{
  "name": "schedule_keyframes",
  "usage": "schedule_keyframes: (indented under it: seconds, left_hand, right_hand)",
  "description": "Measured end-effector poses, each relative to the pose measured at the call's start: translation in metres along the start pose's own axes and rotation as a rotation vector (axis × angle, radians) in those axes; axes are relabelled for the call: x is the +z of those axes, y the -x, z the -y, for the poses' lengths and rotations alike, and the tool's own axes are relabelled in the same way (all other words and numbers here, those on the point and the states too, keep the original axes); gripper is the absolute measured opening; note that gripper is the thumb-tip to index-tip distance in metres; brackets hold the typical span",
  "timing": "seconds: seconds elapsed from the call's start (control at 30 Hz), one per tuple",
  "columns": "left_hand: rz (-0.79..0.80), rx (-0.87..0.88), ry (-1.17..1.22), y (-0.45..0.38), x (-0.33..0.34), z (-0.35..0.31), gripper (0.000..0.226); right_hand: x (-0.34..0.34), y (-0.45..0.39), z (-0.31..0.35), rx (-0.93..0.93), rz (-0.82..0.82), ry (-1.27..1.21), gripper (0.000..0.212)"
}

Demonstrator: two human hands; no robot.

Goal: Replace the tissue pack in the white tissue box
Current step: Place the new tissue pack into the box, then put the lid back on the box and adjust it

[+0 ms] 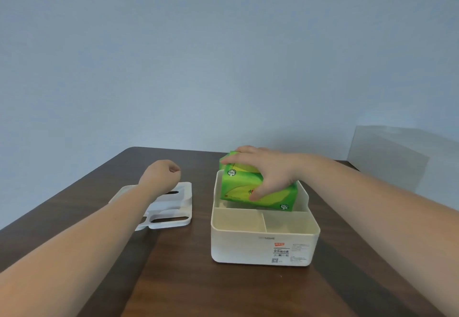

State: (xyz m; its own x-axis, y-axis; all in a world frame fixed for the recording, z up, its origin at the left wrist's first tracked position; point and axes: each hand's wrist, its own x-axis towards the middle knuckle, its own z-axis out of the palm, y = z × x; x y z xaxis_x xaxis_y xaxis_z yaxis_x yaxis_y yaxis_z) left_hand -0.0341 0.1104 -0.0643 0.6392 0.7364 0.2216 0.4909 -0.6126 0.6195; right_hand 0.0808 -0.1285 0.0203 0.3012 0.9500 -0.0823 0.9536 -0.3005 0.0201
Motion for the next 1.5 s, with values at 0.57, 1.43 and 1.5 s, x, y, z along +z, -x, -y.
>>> schedule_keyframes:
  seconds: [0.57, 1.43, 1.5]
  left_hand:
    - [-0.029, -0.062, 0.009, 0.011, -0.026, 0.033, 0.031]
    - [-0.070, -0.396, 0.120, 0.021, -0.054, 0.081, 0.032]
    - [-0.095, -0.387, 0.208, 0.021, -0.059, 0.071, 0.030]
  right_hand:
    - [-0.004, -0.007, 0.020, 0.077, -0.088, -0.302, 0.037]
    - [0.019, -0.122, 0.129, 0.457, -0.005, -0.546, 0.042]
    - [0.005, -0.115, 0.123, 0.443, -0.097, -0.576, 0.044]
